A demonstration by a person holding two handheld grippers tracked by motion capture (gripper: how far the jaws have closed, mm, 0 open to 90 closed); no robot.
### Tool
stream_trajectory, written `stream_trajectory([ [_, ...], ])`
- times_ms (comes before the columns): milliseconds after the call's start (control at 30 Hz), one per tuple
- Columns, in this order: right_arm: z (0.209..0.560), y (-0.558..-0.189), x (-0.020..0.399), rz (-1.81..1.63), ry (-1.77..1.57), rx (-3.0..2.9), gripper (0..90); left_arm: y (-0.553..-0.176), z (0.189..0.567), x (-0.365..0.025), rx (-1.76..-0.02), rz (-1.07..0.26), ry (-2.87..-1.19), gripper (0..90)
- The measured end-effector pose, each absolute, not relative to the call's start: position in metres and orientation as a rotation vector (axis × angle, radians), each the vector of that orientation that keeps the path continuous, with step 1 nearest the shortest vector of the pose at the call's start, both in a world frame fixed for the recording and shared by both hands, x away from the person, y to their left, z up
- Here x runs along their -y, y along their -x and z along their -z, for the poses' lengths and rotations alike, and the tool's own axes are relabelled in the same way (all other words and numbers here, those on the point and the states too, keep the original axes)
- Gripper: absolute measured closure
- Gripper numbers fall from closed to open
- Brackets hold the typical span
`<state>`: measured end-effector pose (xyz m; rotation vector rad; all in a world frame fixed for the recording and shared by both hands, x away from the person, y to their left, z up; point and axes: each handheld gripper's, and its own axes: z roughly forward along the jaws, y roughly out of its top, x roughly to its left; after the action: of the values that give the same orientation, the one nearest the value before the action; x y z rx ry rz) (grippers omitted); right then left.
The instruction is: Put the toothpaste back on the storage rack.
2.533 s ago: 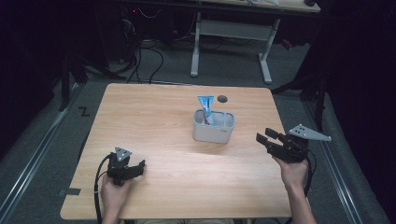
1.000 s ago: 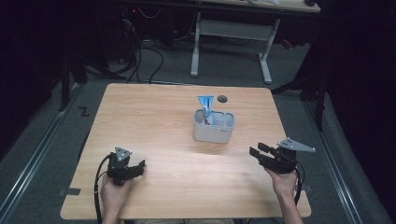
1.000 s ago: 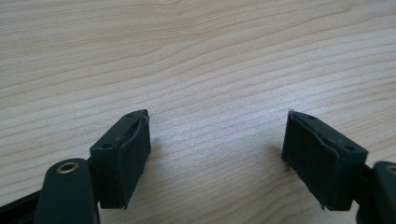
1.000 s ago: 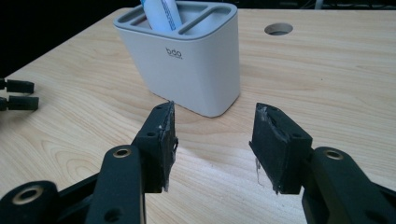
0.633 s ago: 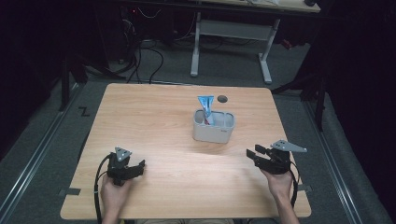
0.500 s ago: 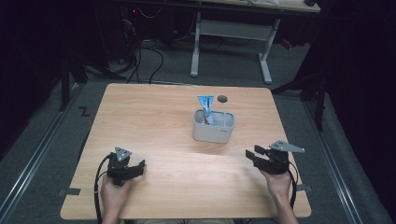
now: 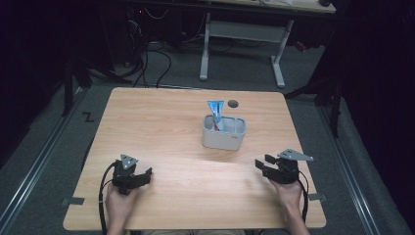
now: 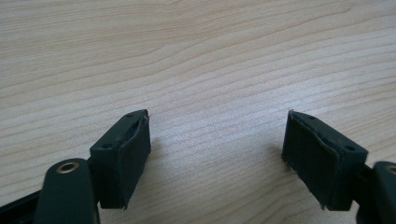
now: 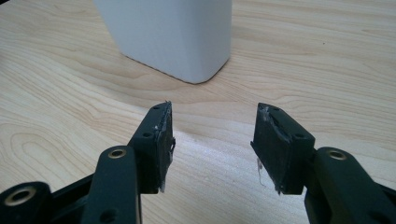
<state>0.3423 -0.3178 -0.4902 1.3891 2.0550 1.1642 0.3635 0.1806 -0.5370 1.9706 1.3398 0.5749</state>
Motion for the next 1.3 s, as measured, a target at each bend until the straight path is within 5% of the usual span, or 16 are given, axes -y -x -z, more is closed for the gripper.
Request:
stream_trajectory([
  [1300,0.524,-0.357,0.305,-0.953,-1.406,-2.090,45.5,-0.363,0.537,-0.181,-1.340,-0.575,-1.971,23.7],
])
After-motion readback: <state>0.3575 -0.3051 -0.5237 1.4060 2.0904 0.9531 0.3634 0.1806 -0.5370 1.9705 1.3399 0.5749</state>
